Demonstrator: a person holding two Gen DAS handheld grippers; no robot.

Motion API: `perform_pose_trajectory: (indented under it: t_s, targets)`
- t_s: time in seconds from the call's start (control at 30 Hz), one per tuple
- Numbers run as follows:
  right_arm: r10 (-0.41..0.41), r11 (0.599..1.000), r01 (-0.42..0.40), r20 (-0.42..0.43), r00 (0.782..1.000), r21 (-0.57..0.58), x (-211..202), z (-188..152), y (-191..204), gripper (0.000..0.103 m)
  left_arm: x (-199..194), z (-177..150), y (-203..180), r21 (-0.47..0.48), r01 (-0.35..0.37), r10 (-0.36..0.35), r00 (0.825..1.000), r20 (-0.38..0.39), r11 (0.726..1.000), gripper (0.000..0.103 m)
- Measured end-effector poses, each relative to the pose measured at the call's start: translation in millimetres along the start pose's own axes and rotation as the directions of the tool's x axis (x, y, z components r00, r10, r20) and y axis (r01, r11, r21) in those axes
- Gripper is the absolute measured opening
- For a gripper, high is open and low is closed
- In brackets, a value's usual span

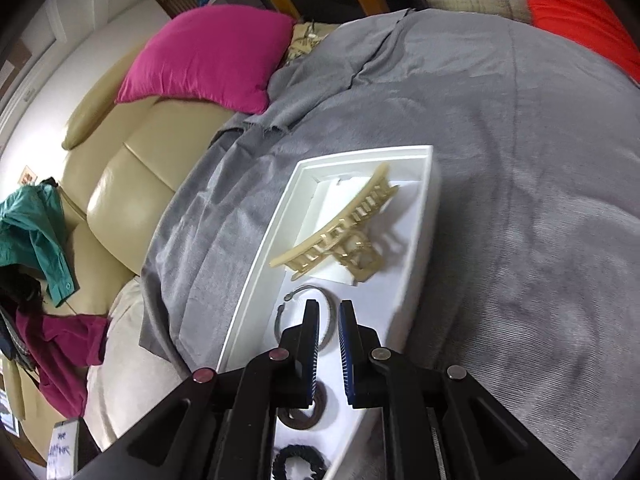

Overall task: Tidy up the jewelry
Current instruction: 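Open the right tool to drop the bangle in the box while the left tool lowers the bracelet in, then move both open tools back toward the gold brooch and red hair tie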

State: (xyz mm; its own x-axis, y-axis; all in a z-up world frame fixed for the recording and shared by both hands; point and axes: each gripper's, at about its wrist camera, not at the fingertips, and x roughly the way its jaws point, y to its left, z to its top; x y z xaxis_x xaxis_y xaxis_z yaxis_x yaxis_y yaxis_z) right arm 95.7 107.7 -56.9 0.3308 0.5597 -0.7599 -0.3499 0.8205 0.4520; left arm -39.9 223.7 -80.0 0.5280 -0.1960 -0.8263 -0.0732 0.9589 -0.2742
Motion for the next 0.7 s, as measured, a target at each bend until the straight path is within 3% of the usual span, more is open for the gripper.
perform_pose_trajectory:
  t_s: [0.27, 0.33, 0.5, 0.7]
  targets:
    - [-0.007, 0.998, 0.004, 0.035, 0.999, 0.068, -30.2, -5.0, -35.0, 0.012, -13.1, 3.3, -15.3, 0.066, -0.072, 0.066, 0.993, 0.098, 0.995, 0.048]
    - [-0.004, 0.996, 0.001, 0.038, 0.999, 0.086, -36.8, -7.8, -42.9, 0.012, -18.5, 0.7, -24.3, 0.089, -0.115, 0.103, 0.986, 0.128, 0.989, 0.056]
    - [-0.01, 0.994, 0.006, 0.041, 0.999, 0.11, -48.9, -15.9, -56.2, 0.012, -27.6, -1.4, -34.0, 0.133, -0.177, 0.151, 0.971, 0.183, 0.975, 0.059]
    - [-0.033, 0.99, 0.025, 0.053, 0.998, 0.137, -68.0, -27.3, -79.1, 0.012, -23.8, -2.9, -55.1, 0.175, -0.204, 0.168, 0.965, 0.2, 0.963, 0.06]
